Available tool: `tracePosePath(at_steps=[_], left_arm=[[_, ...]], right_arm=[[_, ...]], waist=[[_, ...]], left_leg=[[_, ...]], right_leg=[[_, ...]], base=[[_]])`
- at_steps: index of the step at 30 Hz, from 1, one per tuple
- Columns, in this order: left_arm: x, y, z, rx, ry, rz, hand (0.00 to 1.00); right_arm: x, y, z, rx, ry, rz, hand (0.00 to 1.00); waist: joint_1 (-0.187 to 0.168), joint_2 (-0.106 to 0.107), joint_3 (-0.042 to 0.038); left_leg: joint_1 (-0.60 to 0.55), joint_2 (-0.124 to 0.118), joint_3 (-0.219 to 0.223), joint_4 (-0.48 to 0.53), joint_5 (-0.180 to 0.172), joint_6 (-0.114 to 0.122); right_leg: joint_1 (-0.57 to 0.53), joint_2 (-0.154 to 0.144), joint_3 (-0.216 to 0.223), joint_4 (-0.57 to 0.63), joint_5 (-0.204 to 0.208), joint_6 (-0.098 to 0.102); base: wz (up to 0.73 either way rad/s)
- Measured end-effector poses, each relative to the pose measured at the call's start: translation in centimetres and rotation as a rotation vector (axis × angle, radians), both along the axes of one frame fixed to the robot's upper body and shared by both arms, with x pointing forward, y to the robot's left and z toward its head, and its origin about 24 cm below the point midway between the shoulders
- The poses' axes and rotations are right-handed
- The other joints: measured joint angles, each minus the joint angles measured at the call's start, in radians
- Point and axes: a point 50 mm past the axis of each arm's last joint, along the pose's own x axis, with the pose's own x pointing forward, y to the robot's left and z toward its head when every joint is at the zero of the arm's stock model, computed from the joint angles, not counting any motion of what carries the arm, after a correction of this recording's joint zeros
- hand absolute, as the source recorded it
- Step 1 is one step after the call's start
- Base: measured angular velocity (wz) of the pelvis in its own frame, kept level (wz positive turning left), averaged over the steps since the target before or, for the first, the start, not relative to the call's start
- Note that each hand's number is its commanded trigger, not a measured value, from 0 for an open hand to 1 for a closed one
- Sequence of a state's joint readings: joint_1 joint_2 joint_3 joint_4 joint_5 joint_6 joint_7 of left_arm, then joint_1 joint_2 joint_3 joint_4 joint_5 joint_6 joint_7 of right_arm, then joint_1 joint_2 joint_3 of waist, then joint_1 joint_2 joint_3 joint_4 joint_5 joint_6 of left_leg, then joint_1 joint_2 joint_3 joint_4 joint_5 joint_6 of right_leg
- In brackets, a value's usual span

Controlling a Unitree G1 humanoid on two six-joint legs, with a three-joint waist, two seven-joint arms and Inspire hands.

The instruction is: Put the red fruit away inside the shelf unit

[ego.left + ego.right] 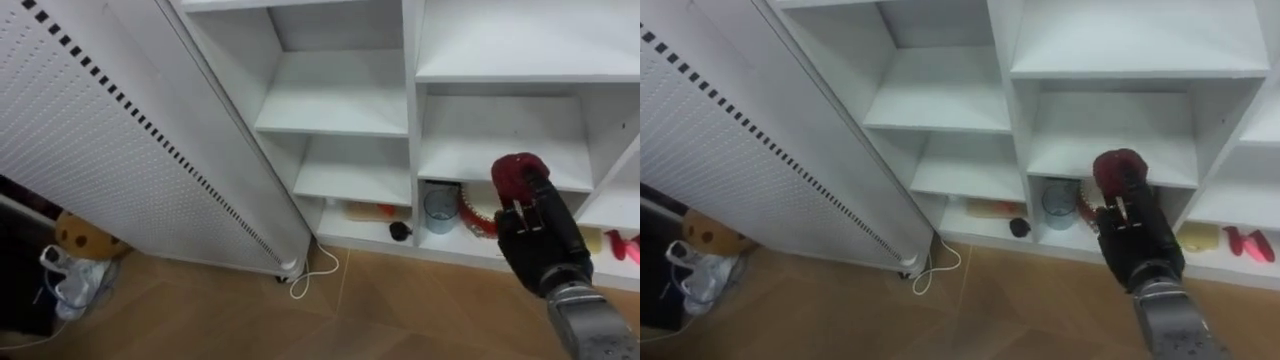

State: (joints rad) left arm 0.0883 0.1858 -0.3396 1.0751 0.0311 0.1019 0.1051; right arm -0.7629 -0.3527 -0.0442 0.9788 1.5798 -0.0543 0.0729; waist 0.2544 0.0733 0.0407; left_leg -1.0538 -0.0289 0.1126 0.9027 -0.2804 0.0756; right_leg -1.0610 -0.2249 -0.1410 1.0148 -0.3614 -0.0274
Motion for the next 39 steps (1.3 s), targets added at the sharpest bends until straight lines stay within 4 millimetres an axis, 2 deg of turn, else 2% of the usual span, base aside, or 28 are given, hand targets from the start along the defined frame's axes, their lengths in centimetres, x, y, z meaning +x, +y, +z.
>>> tracePosePath(at_steps=[4, 18, 28, 34, 39], left_arm=[[-0.3, 0.0, 0.0, 0.0, 0.007, 0.002, 0.0], [-0.9, -0.1, 0.0, -0.02, 0.005, 0.002, 0.0], [-1.0, 0.4, 0.1, -0.019, 0.012, -0.006, 0.0], [-2.2, 0.4, 0.0, -0.019, 0.027, 0.002, 0.0], [-2.4, 0.4, 0.0, -0.018, 0.031, 0.004, 0.0]], right_arm=[[0.2, 0.1, 0.5, -0.007, -0.019, 0.005, 0.0], [1.1, 0.2, 3.6, -0.014, -0.112, 0.01, 0.0], [1.1, 0.0, 4.4, -0.018, -0.146, -0.003, 0.0], [1.0, -0.2, 4.4, 0.011, -0.153, -0.011, 0.0], [0.9, -0.7, 4.6, 0.004, -0.155, -0.023, 0.0]], waist=[[0.0, 0.0, -0.0068], [-0.005, -0.006, -0.0184], [-0.01, -0.006, -0.0182], [-0.006, -0.007, -0.0172], [-0.008, -0.012, -0.014]], left_leg=[[0.002, 0.0, 0.004, 0.008, -0.002, 0.005], [0.035, 0.003, 0.013, 0.015, -0.005, 0.008], [0.047, 0.001, 0.013, 0.008, -0.005, 0.009], [0.088, 0.0, 0.016, -0.021, -0.005, 0.008], [0.109, 0.0, 0.018, -0.043, -0.005, 0.007]], right_leg=[[0.002, 0.0, 0.001, 0.005, 0.002, 0.004], [0.034, -0.003, 0.002, 0.013, -0.001, 0.007], [0.046, -0.003, 0.001, 0.008, -0.002, 0.008], [0.084, -0.006, 0.0, -0.015, -0.006, 0.01], [0.102, -0.005, 0.0, -0.034, -0.007, 0.011]], base=[[0.0], [0.0], [0.0], [0.0], [0.0]])
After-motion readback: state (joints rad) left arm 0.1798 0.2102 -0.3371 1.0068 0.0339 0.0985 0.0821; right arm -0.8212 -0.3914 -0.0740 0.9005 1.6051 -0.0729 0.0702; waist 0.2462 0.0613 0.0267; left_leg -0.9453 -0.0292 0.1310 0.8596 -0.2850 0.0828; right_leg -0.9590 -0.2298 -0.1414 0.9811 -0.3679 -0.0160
